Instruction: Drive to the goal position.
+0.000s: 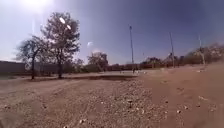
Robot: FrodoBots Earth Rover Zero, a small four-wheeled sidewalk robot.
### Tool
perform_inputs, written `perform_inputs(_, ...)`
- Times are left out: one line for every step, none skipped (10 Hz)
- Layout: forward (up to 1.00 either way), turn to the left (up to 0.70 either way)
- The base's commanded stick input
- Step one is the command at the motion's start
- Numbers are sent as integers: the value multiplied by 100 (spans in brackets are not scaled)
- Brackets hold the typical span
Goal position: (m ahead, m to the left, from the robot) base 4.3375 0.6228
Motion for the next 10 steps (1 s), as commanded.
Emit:
perform_inputs(50, 0)
perform_inputs(50, 0)
perform_inputs(50, 0)
perform_inputs(50, 0)
perform_inputs(50, 0)
perform_inputs(50, 0)
perform_inputs(50, 0)
perform_inputs(50, 0)
perform_inputs(50, 0)
perform_inputs(50, 0)
